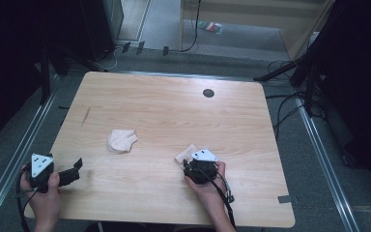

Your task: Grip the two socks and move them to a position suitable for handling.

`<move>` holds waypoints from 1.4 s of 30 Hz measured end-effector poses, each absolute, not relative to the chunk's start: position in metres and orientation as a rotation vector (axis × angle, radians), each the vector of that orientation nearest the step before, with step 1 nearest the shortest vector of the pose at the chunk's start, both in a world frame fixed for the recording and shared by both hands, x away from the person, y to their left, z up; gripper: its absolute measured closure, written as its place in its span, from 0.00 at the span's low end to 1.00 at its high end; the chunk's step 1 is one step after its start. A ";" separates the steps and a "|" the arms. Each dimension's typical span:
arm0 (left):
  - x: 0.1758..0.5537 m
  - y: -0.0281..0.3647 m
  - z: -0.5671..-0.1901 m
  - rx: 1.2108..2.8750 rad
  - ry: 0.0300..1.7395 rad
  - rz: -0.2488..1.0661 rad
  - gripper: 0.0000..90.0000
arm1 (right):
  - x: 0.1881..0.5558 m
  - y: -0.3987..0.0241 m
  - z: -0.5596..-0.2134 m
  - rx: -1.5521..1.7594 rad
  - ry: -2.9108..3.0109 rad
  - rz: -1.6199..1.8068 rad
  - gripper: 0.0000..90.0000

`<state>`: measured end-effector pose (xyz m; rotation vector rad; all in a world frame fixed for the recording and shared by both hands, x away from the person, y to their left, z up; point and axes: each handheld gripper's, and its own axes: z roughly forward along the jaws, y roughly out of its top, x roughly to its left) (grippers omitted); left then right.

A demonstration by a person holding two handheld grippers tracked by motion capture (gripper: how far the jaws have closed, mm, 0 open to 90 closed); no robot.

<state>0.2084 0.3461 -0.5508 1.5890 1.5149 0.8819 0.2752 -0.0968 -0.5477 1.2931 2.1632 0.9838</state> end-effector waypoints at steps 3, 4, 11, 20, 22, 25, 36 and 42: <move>0.209 0.347 -0.551 1.582 1.516 0.871 0.00 | 0.275 -0.099 -0.548 1.276 2.171 0.986 0.80; 0.209 0.347 -0.551 1.583 1.516 0.871 0.00 | 0.275 -0.101 -0.548 1.274 2.170 1.002 0.89; 0.207 0.346 -0.551 1.580 1.516 0.876 0.00 | 0.279 -0.113 -0.547 1.330 2.180 1.117 0.95; 0.203 0.326 -0.536 1.592 1.453 0.822 0.00 | 0.265 -0.111 -0.523 1.217 2.167 1.187 0.96; 0.201 0.316 -0.531 1.605 1.421 0.813 0.00 | 0.262 -0.110 -0.518 1.205 2.162 1.208 0.96; 0.200 0.301 -0.525 1.621 1.378 0.794 0.00 | 0.258 -0.109 -0.511 1.180 2.160 1.242 0.96; 0.200 0.243 -0.505 1.681 1.196 0.651 0.00 | 0.237 -0.088 -0.498 1.053 2.245 1.309 0.96; 0.209 0.203 -0.501 1.757 1.060 0.529 0.00 | 0.228 -0.074 -0.499 0.949 2.305 1.305 0.96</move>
